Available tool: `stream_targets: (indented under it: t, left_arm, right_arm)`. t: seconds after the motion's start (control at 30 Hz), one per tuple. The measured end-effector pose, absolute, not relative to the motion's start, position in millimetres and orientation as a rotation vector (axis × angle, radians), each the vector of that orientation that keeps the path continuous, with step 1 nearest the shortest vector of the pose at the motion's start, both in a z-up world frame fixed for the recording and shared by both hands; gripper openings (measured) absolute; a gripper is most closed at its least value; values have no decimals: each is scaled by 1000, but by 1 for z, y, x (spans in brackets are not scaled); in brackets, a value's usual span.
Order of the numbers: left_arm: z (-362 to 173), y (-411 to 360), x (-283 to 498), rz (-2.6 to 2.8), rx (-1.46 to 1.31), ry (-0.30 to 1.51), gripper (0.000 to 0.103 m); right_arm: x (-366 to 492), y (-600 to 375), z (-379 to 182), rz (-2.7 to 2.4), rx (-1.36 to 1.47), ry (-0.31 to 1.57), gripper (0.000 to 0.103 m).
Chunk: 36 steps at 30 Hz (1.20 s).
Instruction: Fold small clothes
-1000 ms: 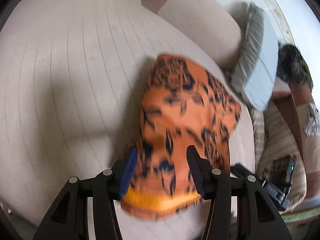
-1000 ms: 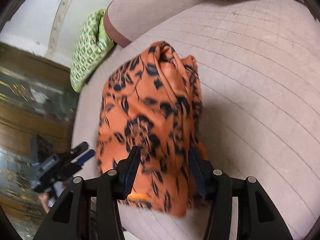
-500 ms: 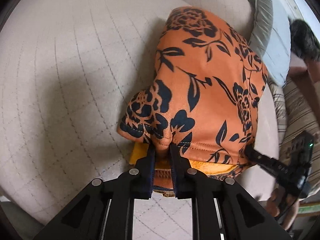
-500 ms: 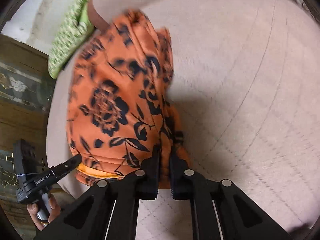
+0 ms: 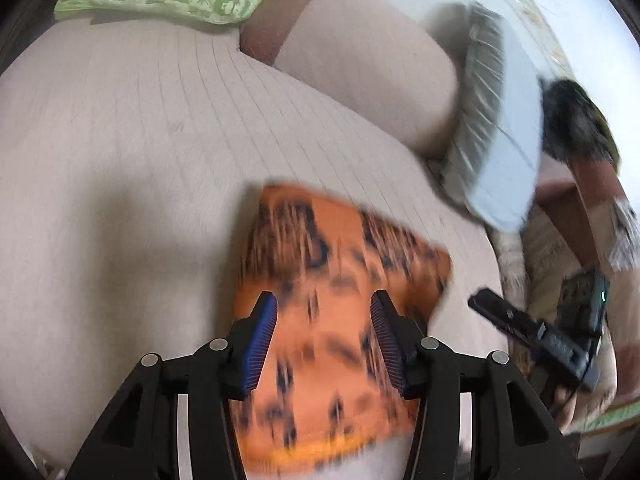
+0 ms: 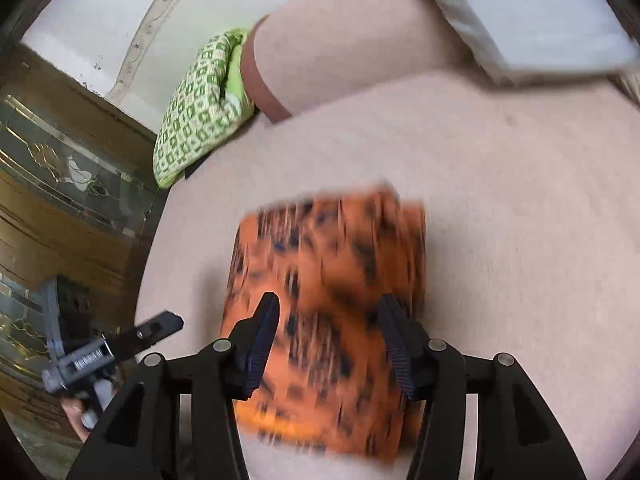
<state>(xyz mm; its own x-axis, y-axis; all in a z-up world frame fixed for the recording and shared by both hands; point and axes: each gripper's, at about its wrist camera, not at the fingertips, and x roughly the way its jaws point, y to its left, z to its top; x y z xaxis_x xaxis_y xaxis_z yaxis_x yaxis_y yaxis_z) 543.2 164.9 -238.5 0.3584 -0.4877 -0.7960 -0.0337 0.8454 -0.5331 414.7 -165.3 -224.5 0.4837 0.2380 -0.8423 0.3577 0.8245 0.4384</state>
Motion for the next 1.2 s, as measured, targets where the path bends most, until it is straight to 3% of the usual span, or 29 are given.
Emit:
stream_targets:
  t: [0.17,0.3,0.43,0.6,0.67,0.8,0.87,1.03,1.1,1.2]
  left_arm:
    - [-288,173,586,-346,-592,1164,47]
    - [-322,165,598,-293,-603,1238,37]
    - [-332,163,604,-264,-587,1226,35]
    - [-321,156,598,-250,-501,1207,21]
    - [-319,151,594,-247,-467,1204,20]
    - [-325,157,594,-248,-533,1223,22]
    - [-320,160,594,-237,-559,1231,23]
    - [-315,162,593,-214,-546,1250,29]
    - [-313,166,594,-208,-566,1259,32]
    - [-311,174,594,-218,-619,1265,38]
  right_arm:
    - [432,-197,-269,-34,731,1025,40]
    - [440,-203,-289,-46,790,1085,10]
    - [444,-200,-289,-127,698,1111,6]
    - [442,-188,-274,-149,601,1061,5]
    - [447,-187,-276,-189,527,1067,5]
    - [444,-206,-331,-218,682,1193,5]
    - [445,-202,-316,-213,642,1167,6]
    - [440,-203,-297,-184,700,1126,20]
    - [437,-205,-293,-155,739,1114,39]
    - [433,-207,-286,-150,768,1099,53]
